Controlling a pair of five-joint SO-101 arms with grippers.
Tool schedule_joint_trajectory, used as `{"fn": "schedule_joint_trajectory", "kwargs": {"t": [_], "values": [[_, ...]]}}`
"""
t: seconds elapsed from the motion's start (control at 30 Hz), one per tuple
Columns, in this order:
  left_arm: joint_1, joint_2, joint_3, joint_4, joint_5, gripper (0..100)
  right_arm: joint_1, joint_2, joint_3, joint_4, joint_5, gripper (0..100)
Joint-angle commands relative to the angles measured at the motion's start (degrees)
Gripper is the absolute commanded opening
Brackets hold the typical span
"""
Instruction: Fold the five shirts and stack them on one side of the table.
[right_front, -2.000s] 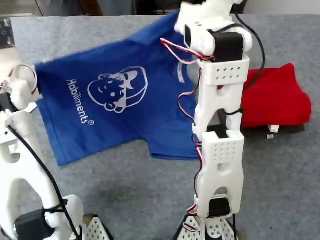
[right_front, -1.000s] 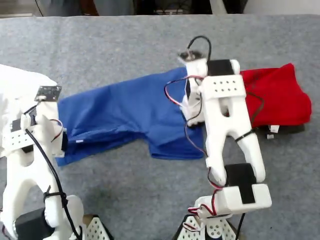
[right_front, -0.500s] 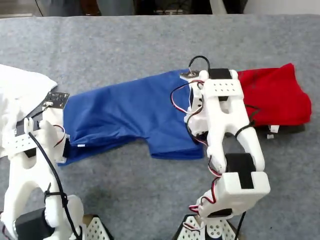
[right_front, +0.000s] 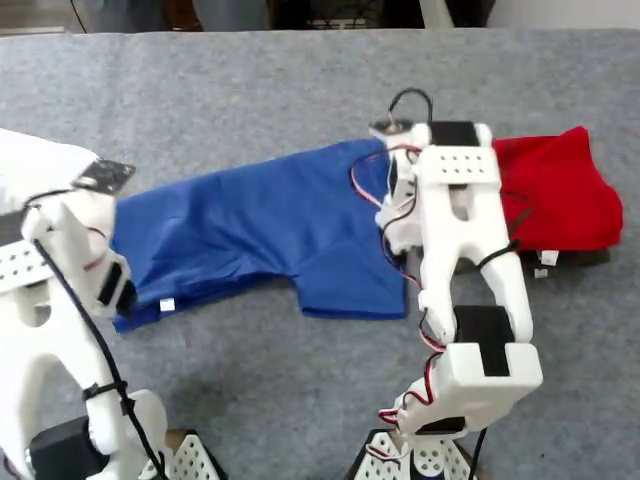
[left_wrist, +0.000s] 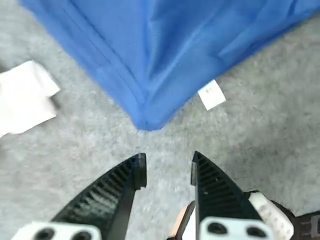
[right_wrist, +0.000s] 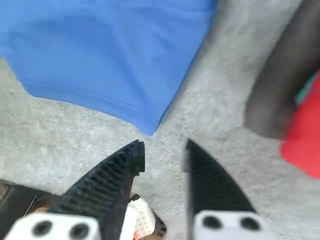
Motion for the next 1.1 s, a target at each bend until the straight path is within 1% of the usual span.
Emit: {"fn": "schedule_joint_trajectory", "kwargs": {"t": [0.0,0.07,0.1,0.17,0.23,0.27,0.3,0.4,0.5,0.6,0.67,0.8,0.87,1.07], "values": [[-2.9,-0.7,-10.8,5.3,-1.7,17,0.8,0.0,-7.9,1.1,-0.3,4.8],[-3.7,-0.7,-14.8,5.7,-1.1,17,0.4,0.1,-10.5,1.0,-0.3,2.6],[-3.7,-0.4,-16.5,4.8,0.6,16,0.3,0.2,-11.9,0.9,-0.4,1.8],[-2.9,0.0,-18.3,1.4,6.9,13,-1.0,0.2,-14.8,-0.8,-2.5,1.5],[0.2,0.1,-17.4,-4.1,14.4,3,-2.4,0.2,-16.8,-4.0,-6.7,1.5],[2.2,0.5,-16.0,-7.2,17.6,3,-3.5,0.2,-17.5,-6.4,-8.8,1.5],[3.9,1.2,-14.1,-10.1,20.0,5,-4.7,0.3,-17.6,-9.1,-10.6,1.5],[8.1,4.7,-8.4,-20.2,27.8,3,-9.1,2.2,-17.7,-18.5,-16.3,1.5],[9.8,9.6,-2.8,-32.4,33.4,3,-11.9,6.5,-18.0,-27.7,-18.3,1.5],[9.5,14.9,1.0,-42.5,36.0,3,-11.7,13.6,-17.7,-36.8,-18.2,1.5],[8.1,17.8,2.6,-47.4,36.9,3,-10.8,18.4,-18.2,-40.9,-18.1,1.5],[6.8,22.1,3.6,-53.5,37.5,3,-8.3,27.3,-21.3,-46.7,-18.1,1.5],[5.1,23.6,3.6,-54.6,37.5,3,-6.4,30.9,-23.7,-46.8,-18.1,1.5],[-0.4,30.6,4.2,-58.5,37.5,3,-3.6,37.5,-31.1,-41.2,-18.0,1.5]]}}
